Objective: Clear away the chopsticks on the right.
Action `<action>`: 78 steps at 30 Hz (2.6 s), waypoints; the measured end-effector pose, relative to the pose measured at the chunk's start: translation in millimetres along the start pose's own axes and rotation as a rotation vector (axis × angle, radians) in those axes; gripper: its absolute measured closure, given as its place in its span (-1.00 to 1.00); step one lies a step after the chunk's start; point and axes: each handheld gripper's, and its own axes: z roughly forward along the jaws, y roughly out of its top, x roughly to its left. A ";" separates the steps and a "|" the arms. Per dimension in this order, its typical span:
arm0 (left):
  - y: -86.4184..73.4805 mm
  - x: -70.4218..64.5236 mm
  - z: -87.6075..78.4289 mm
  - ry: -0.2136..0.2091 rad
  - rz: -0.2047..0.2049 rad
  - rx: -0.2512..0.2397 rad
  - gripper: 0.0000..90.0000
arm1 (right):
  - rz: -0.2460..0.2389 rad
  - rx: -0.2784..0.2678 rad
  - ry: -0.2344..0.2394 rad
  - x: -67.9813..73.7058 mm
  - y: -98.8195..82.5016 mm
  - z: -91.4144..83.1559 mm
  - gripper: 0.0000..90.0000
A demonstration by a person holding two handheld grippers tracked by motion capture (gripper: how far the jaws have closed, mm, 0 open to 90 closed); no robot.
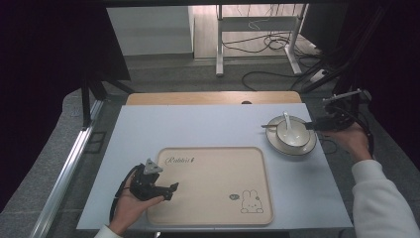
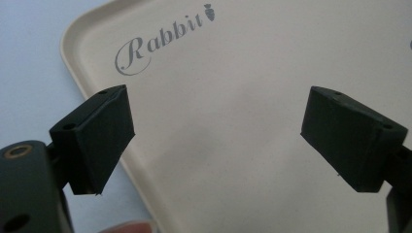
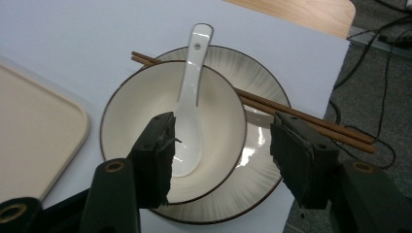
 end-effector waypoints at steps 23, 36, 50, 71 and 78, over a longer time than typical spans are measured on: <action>-0.5 2.9 -2.4 0.027 0.007 0.003 -0.74 | 0.078 0.146 -0.112 -57.6 19.6 64.6 0.74; 0.5 5.6 -2.1 0.039 0.001 0.008 -0.75 | 0.068 0.140 -0.147 -77.2 18.0 94.6 0.98; 1.5 7.3 0.7 0.020 0.028 0.018 -0.76 | 0.065 0.207 -0.133 -79.3 7.7 96.4 0.98; 1.2 6.5 0.2 -0.009 0.054 0.029 -0.76 | 0.057 0.280 -0.145 -62.0 -23.7 76.7 0.98; 1.1 7.6 0.6 -0.008 0.051 0.034 -0.76 | 0.050 0.224 -0.147 -60.1 -18.4 57.7 0.98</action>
